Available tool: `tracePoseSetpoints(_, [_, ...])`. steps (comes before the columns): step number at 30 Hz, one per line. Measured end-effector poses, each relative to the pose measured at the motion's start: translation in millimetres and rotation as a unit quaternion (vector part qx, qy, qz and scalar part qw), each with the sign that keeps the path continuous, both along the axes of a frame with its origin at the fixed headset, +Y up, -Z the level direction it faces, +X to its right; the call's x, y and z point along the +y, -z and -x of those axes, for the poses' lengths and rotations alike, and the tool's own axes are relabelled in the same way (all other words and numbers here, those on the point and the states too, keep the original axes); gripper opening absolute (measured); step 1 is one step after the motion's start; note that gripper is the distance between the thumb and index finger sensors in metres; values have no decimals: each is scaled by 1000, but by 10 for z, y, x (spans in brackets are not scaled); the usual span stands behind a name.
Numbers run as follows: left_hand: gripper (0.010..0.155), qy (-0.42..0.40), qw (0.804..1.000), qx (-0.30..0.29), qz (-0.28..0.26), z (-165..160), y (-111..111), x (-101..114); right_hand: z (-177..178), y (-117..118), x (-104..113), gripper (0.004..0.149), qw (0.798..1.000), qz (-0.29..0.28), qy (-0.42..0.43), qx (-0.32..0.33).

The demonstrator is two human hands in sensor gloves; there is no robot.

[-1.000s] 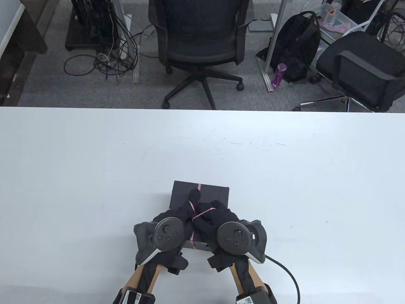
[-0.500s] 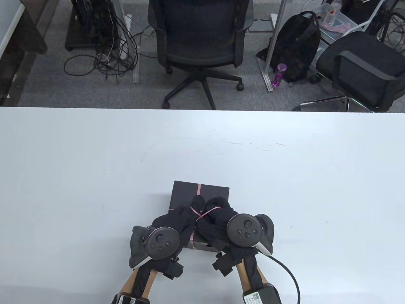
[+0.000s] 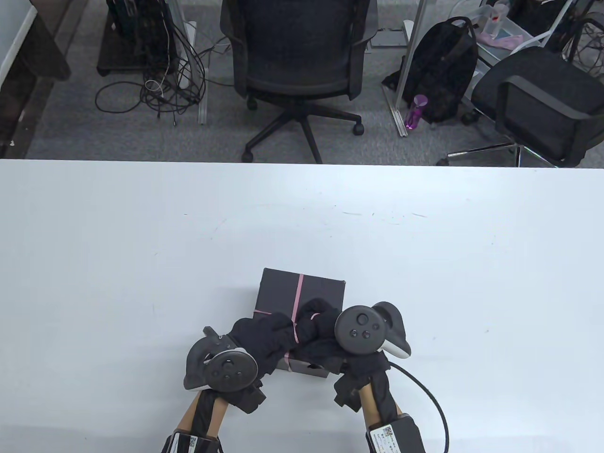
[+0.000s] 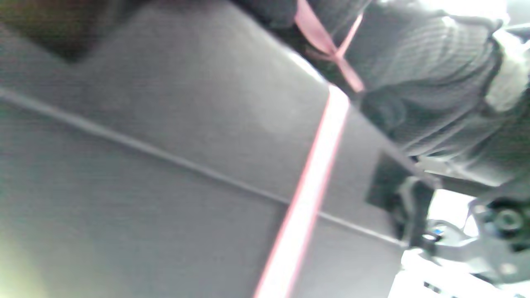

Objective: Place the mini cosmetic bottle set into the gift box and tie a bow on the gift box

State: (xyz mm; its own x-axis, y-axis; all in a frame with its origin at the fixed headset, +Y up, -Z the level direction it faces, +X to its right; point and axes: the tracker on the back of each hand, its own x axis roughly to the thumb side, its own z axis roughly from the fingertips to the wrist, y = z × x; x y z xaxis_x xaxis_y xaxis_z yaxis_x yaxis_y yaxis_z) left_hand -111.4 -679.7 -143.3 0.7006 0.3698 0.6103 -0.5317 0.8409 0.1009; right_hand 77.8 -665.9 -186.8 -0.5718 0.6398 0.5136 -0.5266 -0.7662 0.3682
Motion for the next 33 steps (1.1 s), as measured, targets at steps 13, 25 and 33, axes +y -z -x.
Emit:
tracePoseSetpoints(13, [36,-41,993,88,70,133,80,-16,-55,-38,-46,39,999,-28,37,-26])
tracePoseSetpoints(25, [38,-173,962,33,209,386,138,-69,-51,-125,36,39,995,-51,51,-69])
tracePoseSetpoints(33, [38,-157,968,77,178,423,102,-2,-125,-221,187,39,983,-140,19,-121])
